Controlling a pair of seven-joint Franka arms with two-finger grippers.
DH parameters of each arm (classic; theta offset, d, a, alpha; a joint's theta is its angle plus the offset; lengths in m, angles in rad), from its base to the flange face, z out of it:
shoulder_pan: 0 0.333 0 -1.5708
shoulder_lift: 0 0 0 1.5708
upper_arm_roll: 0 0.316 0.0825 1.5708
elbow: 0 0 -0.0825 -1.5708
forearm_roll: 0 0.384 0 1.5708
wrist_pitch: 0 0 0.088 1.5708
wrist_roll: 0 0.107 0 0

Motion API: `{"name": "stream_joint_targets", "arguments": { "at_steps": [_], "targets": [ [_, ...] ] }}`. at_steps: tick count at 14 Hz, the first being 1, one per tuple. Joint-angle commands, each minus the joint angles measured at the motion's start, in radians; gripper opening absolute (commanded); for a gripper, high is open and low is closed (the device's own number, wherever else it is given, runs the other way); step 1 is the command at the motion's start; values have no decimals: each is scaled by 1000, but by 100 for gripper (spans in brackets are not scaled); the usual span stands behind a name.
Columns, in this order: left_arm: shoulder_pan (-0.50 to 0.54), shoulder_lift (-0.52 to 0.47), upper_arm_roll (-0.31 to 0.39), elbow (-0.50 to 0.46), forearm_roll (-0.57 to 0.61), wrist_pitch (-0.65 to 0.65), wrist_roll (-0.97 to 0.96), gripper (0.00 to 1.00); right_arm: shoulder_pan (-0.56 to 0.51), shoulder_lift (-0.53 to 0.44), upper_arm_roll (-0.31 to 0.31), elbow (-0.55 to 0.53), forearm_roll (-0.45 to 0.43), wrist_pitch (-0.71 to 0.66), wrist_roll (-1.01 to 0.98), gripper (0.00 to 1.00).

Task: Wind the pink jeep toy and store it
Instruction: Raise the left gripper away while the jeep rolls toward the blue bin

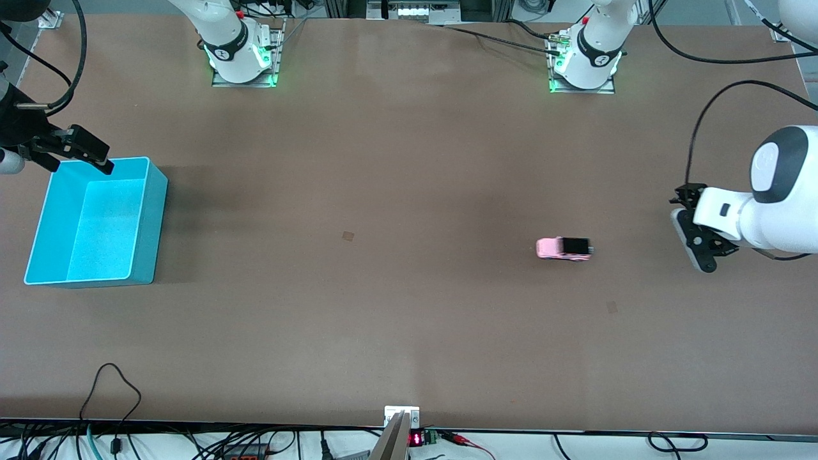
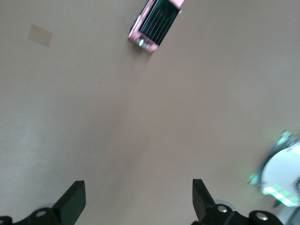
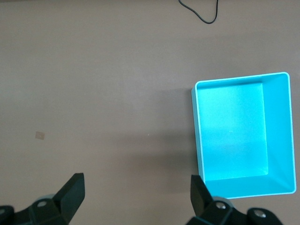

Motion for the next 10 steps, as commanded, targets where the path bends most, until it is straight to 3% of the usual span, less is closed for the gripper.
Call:
{"name": "stream_joint_targets", "arguments": {
  "at_steps": [1, 3, 6, 8, 10],
  "targets": [
    [5, 2, -61, 79, 10, -99, -168, 100, 7, -14, -8, -14, 5, 1, -8, 100],
    [-18, -38, -73, 81, 16, -106, -220, 100, 7, -14, -8, -14, 5, 1, -8, 100],
    [-96, -130, -31, 67, 7, -107, -363, 100, 7, -14, -8, -14, 5, 1, -8, 100],
    [-190, -191, 58, 60, -30, -103, -462, 100, 7, -14, -8, -14, 5, 1, -8, 100],
    [-282, -231, 191, 49, -129, -96, -591, 100, 7, -14, -8, -14, 5, 1, -8, 100]
  ]
}}
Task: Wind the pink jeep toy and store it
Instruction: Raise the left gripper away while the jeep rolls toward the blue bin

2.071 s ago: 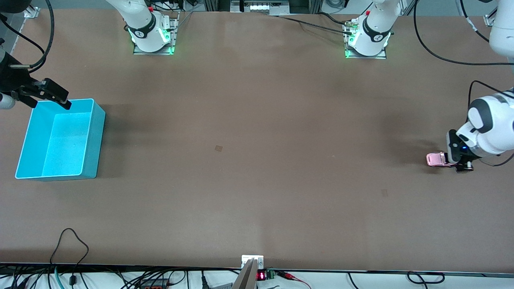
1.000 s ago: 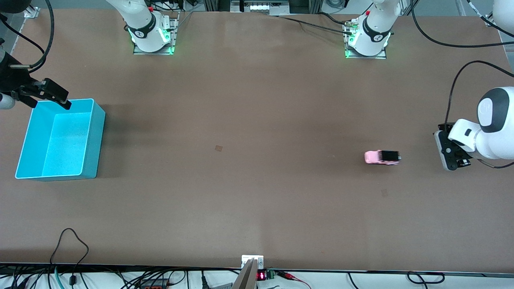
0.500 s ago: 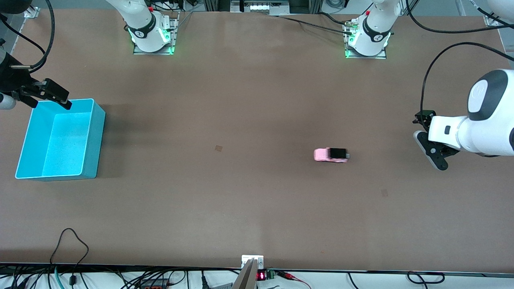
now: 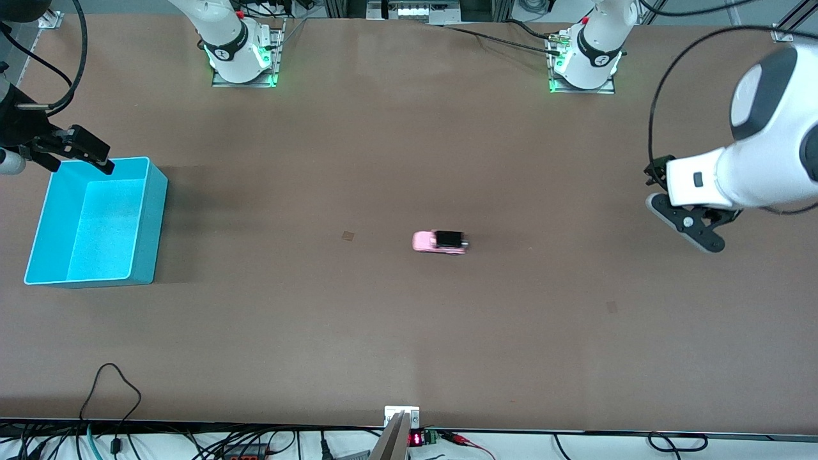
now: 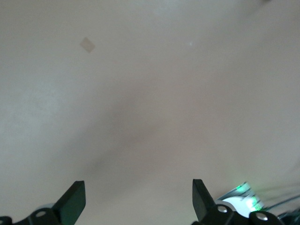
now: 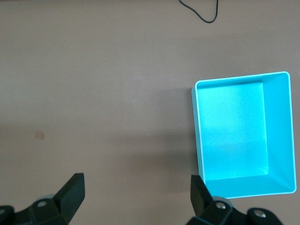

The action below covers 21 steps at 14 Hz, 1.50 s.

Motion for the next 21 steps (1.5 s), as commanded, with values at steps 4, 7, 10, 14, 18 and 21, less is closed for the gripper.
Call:
{"name": "stream_joint_targets", "arguments": {
  "at_steps": [4, 7, 10, 14, 18, 21],
  "targets": [
    [-216, -139, 301, -55, -110, 66, -346, 100, 7, -14, -8, -14, 5, 1, -8, 100],
    [-321, -225, 445, -143, -127, 195, -460, 100, 7, -14, -8, -14, 5, 1, -8, 100],
    [-344, -317, 505, -270, -188, 279, -459, 100, 7, -14, -8, -14, 6, 1, -8, 100],
    [-333, -327, 501, -290, -188, 243, -442, 100, 6, -14, -8, -16, 8, -2, -8, 100],
    [-329, -321, 504, -275, -190, 218, -378, 100, 4, -6, -8, -24, 8, -2, -4, 100],
    [-329, -319, 499, -273, -188, 217, -378, 100, 4, 3, -8, -65, 12, -8, -9, 100]
  ]
}}
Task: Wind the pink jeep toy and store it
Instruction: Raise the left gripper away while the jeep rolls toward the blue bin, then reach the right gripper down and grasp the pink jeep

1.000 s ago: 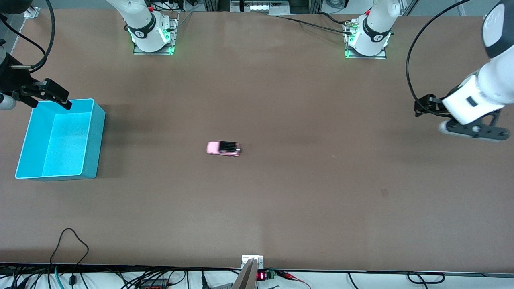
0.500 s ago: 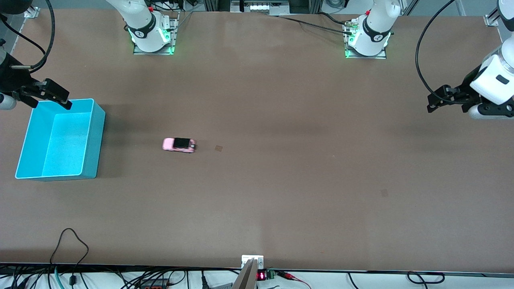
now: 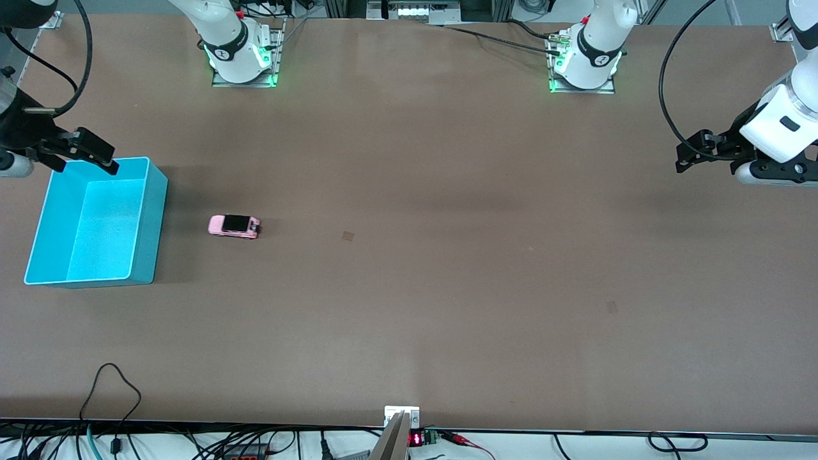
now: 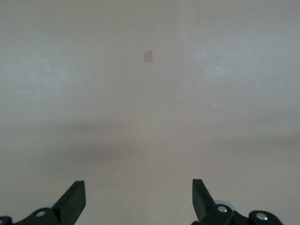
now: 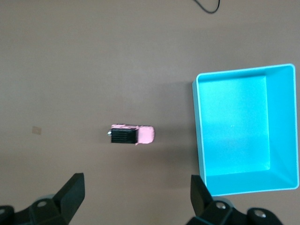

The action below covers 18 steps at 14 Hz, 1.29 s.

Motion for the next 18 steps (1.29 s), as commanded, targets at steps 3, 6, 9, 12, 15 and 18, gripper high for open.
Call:
{"name": "stream_joint_targets", "arguments": {
  "at_steps": [3, 6, 9, 12, 15, 18],
  "targets": [
    [-9, -13, 10, -1, -14, -17, 32, 100, 9, 8, -5, -112, 15, 24, -119, 100],
    [-9, -11, 10, 5, -16, -33, 32, 100, 9, 26, -5, -208, 18, 129, -373, 100],
    [-9, -13, 10, 5, -16, -36, 32, 100, 10, 43, -5, -337, 17, 286, -642, 100],
    [-10, -13, 5, 7, -16, -36, 28, 100, 9, 115, -5, -432, 17, 462, -970, 100],
    [-10, -11, 4, 7, -16, -37, 31, 100, 9, 214, -5, -466, 17, 596, -1193, 100],
    [-12, -11, 4, 7, -16, -37, 23, 100, 4, 296, -5, -468, 17, 693, -1398, 100]
  ]
}}
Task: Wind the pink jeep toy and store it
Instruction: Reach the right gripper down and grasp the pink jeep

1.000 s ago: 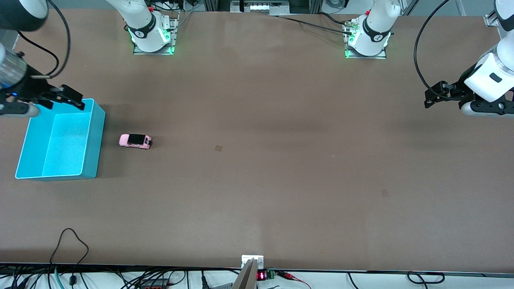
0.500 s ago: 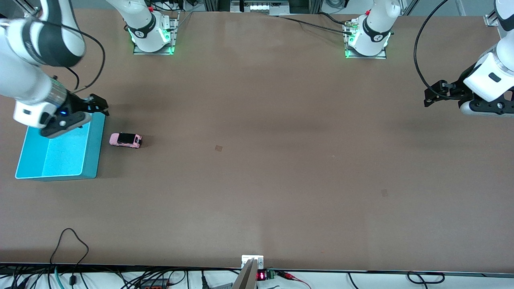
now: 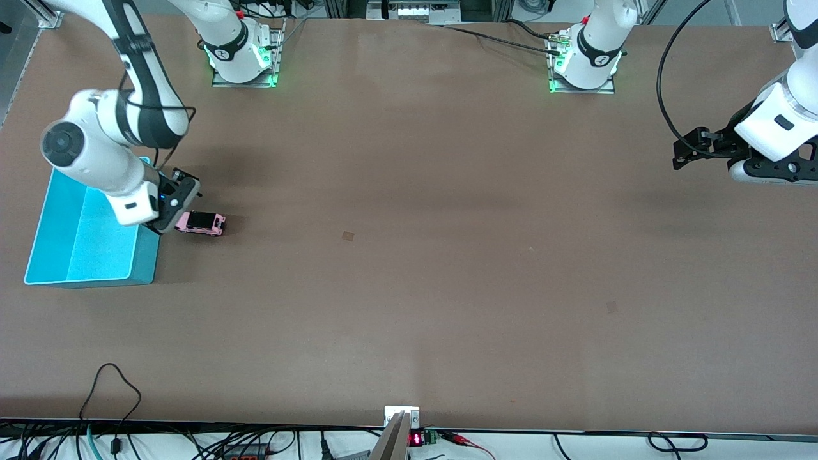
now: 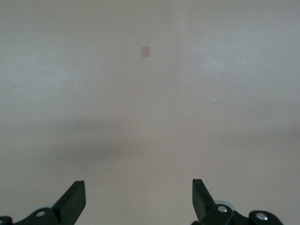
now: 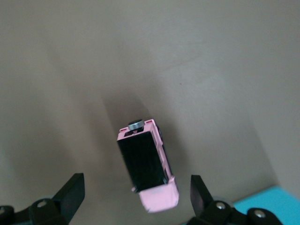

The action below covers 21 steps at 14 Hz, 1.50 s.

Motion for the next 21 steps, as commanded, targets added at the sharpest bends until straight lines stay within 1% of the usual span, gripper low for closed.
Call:
{"name": "stream_joint_targets", "arguments": {
  "at_steps": [1, 5, 10, 13, 14, 15, 16, 17, 19, 21],
  "targets": [
    [-6, -10, 6, 6, -16, -18, 18, 100, 2, 56, -5, -3, 15, 85, -163, 100],
    [-11, -12, 3, 8, -14, -18, 15, 100, -1, 95, -5, -48, 15, 208, -217, 100],
    [-9, -12, 3, 6, -14, -22, 21, 100, -13, 101, -5, -78, 17, 235, -219, 100],
    [-11, -19, 3, 3, -14, -64, 21, 100, -25, 109, -5, -92, 15, 261, -219, 100],
    [-10, -16, 3, 6, -14, -62, 21, 100, -28, 109, -5, -93, 15, 262, -220, 93],
    [-10, -19, 3, 5, -16, -76, 22, 100, -28, 106, -5, -93, 17, 257, -220, 46],
    [-14, -19, 1, 6, -16, -110, 22, 100, -28, 106, -7, -95, 17, 255, -219, 18],
    [-16, -19, -11, 9, -19, -121, 22, 100, -30, 99, -7, -95, 17, 254, -219, 0],
    [-13, -23, -42, 9, -19, -122, 22, 100, -36, 81, -7, -93, 15, 248, -210, 0],
    [-17, -18, -48, 8, -19, -113, 22, 100, -38, 58, -7, -82, 18, 207, -167, 0]
  ]
}}
